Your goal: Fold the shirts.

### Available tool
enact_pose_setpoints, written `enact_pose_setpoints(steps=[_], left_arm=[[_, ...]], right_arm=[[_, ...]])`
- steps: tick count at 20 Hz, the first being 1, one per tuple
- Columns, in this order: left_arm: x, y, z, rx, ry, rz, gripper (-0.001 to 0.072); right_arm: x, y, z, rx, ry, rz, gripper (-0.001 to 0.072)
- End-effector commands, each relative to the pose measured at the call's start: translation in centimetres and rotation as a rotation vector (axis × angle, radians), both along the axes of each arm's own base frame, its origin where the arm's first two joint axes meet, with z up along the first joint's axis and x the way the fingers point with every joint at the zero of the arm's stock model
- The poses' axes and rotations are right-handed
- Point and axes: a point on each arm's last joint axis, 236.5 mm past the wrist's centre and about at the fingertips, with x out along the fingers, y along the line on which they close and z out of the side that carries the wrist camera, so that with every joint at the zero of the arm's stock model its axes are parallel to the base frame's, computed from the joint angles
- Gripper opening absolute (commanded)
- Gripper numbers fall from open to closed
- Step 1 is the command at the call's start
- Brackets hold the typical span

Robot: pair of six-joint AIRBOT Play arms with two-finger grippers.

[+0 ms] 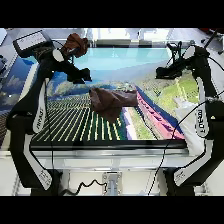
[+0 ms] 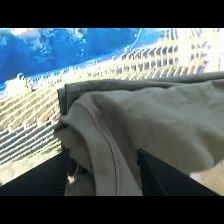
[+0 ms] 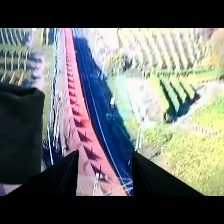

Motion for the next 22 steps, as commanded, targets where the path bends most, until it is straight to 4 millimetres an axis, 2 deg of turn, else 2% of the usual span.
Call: enact_pose_setpoints(steps=[1, 4, 7, 8, 12, 14, 16, 18, 20, 21, 22], left_arm=[[-3.1, 1.9, 4.5, 0.016, 0.021, -0.027, 0.0500], [-7.5, 2.5, 6.0, 0.046, 0.127, -0.097, 0.0500], [-11.1, 3.1, 6.2, 0.073, 0.245, -0.156, 0.0500], [-11.3, 3.0, 6.3, 0.071, 0.252, -0.160, 0.0500], [-12.0, 2.5, 5.9, 0.060, 0.276, -0.174, 0.0500], [-12.3, 2.1, 5.7, 0.056, 0.286, -0.182, 0.0500], [-12.3, 2.2, 5.5, 0.057, 0.289, -0.182, 0.0499], [-12.1, 2.1, 5.5, 0.055, 0.280, -0.177, 0.0499], [-11.9, 2.1, 5.5, 0.054, 0.275, -0.175, 0.0499], [-11.7, 2.0, 5.5, 0.052, 0.267, -0.171, 0.0499], [-11.7, 2.1, 5.5, 0.052, 0.266, -0.170, 0.0499]], right_arm=[[3.8, -0.8, 2.0, -0.008, -0.180, -0.041, 0.0377], [4.2, -0.6, 2.3, 0.006, -0.197, -0.044, 0.0377], [5.0, -1.0, 2.8, -0.013, -0.240, -0.045, 0.0377], [5.4, -1.8, 3.0, -0.048, -0.261, -0.048, 0.0379], [6.7, -8.3, 4.2, -0.384, -0.338, -0.036, 0.0379], [6.9, -9.8, 4.8, -0.509, -0.351, 0.032, 0.0378], [6.2, -10.0, 4.3, -0.630, -0.298, 0.213, 0.0379], [4.6, -10.5, 3.2, -0.711, -0.203, 0.366, 0.0378], [4.0, -10.3, 2.7, -0.718, -0.168, 0.425, 0.0364], [3.5, -9.8, 2.2, -0.716, -0.143, 0.470, 0.0254], [2.8, -8.6, 1.5, -0.668, -0.123, 0.503, 0.0208]])
